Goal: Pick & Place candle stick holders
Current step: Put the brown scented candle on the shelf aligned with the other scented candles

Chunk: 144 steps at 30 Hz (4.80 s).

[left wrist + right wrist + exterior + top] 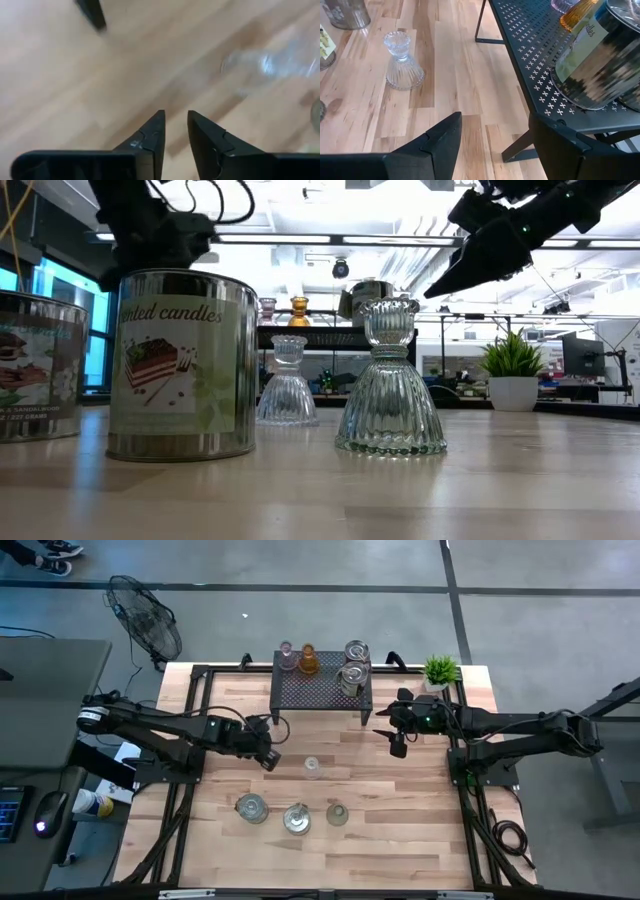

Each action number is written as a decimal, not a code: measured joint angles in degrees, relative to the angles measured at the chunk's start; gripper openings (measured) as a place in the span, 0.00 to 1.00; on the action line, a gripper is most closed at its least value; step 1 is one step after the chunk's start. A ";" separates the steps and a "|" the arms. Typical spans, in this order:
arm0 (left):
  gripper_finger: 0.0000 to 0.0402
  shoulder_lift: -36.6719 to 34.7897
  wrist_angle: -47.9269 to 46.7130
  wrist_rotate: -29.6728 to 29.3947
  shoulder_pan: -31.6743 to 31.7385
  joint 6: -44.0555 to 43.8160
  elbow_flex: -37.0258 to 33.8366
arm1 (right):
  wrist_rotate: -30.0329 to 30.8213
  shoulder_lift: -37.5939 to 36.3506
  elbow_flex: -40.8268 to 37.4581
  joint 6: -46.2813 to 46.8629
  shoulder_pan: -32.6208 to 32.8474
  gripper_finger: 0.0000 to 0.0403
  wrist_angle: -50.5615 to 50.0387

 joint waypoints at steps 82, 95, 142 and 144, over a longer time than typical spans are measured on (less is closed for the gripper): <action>0.76 0.13 12.38 -5.23 -46.46 -26.16 -21.44 | -3.73 0.01 0.00 -2.02 0.00 0.56 -3.28; 0.76 -2.71 11.27 1.93 -46.39 -59.89 -20.87 | -5.21 0.02 0.00 -2.81 0.00 0.56 -3.80; 0.76 -1.76 -19.66 17.53 -22.77 -46.15 5.43 | -6.47 0.02 0.00 -1.05 0.02 0.56 -6.45; 0.76 0.78 -19.65 19.33 -21.01 -44.59 6.52 | -6.49 0.02 0.00 -1.03 0.02 0.56 -6.47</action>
